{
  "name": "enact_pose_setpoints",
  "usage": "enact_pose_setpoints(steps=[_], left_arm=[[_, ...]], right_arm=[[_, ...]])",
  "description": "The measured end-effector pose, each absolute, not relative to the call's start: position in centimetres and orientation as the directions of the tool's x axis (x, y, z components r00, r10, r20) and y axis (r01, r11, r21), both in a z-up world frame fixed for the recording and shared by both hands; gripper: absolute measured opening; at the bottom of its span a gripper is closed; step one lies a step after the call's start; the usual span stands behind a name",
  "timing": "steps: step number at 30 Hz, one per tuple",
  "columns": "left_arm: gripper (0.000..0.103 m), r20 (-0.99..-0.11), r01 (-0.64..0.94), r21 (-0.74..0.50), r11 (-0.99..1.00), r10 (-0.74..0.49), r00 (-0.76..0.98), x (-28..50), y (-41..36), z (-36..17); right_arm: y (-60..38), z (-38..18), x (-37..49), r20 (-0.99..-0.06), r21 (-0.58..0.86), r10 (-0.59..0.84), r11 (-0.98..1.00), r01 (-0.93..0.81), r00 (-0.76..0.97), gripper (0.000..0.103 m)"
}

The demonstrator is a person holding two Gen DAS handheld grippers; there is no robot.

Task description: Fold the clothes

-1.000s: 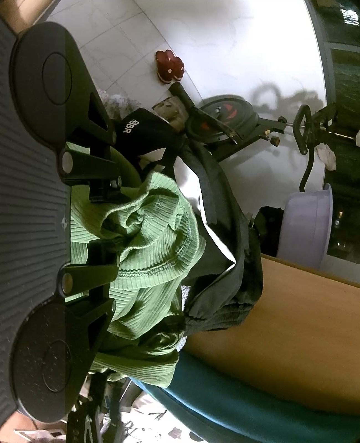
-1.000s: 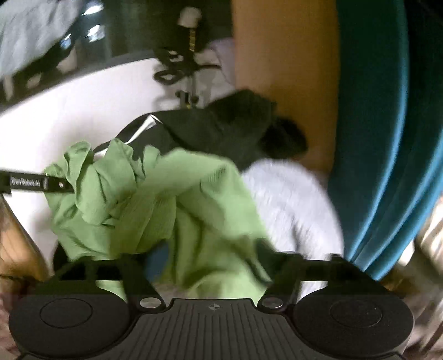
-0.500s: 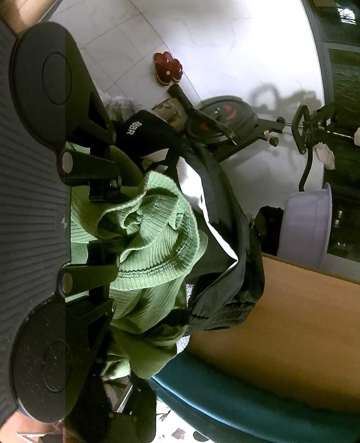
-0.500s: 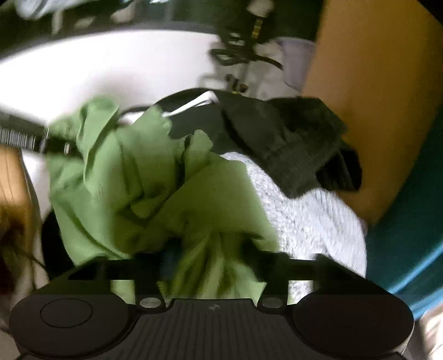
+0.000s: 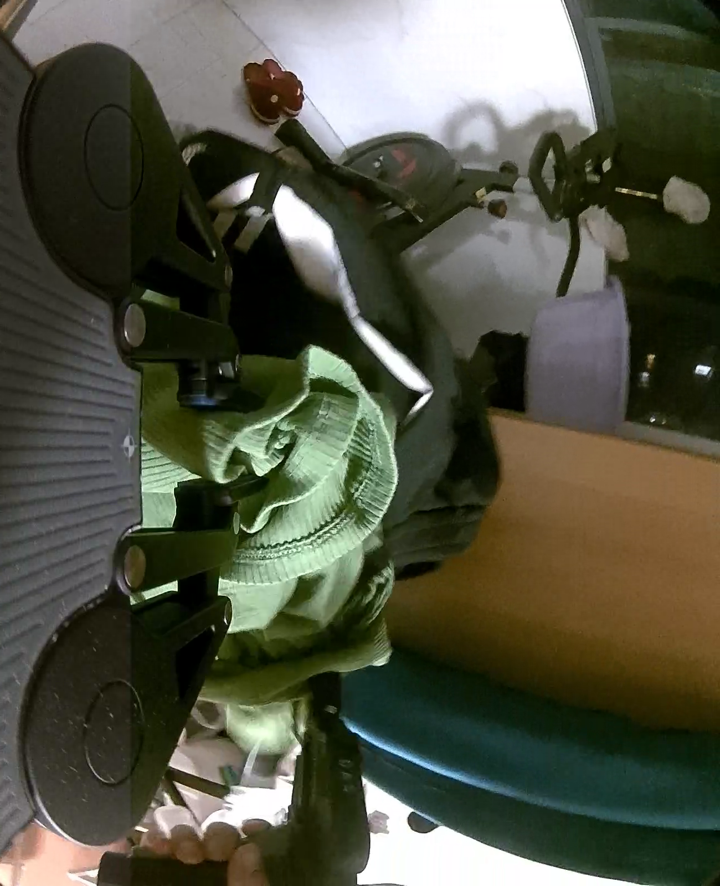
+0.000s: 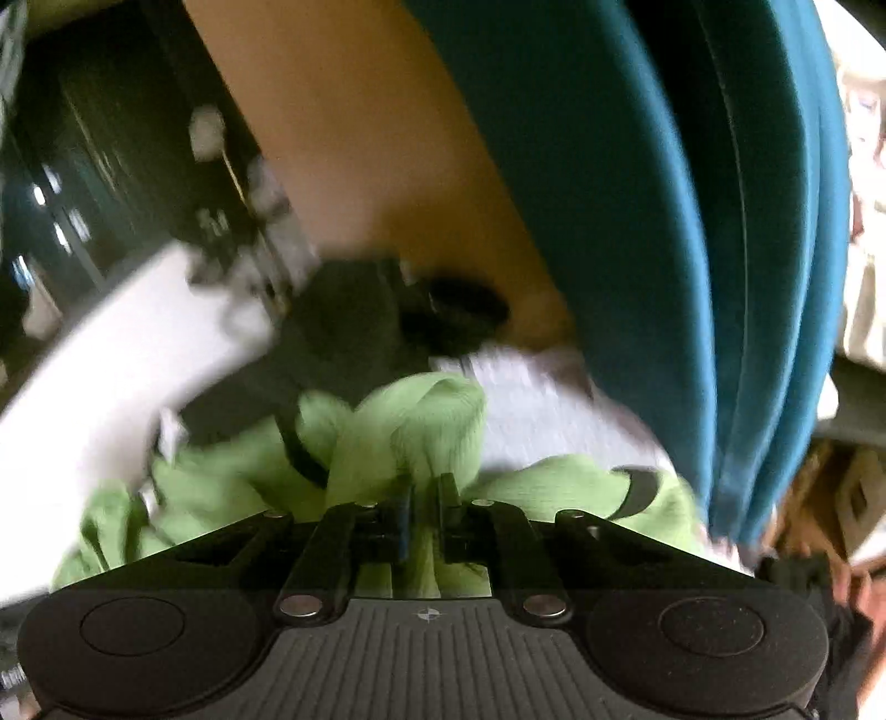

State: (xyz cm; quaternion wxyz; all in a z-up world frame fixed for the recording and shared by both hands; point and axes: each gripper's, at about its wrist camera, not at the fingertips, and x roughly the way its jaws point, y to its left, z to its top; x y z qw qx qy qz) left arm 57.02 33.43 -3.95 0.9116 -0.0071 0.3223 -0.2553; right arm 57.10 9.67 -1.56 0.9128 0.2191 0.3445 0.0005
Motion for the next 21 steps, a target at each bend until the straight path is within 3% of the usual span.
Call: enact_pose_setpoints(steps=[13,18,21], left_arm=[[0.022,-0.618,0.476,-0.151,0.867,-0.458,0.639,57.4,32.9,-5.4],[0.022,-0.618,0.475,-0.159,0.866,-0.462,0.636,57.6,32.9,-5.5],[0.022,-0.617,0.476,-0.169,0.863,-0.469,0.632,57.6,33.2,-5.5]], right_arm=[[10.5,-2.9,55.0,-0.671,0.562,0.407,0.824,0.068,0.620,0.009],[11.1,-2.4,54.0,-0.696,0.404,0.312,0.915,-0.007,0.647,0.037],[10.3,-2.8,52.8,-0.693,0.426,0.335,0.904,-0.012,0.639,0.053]])
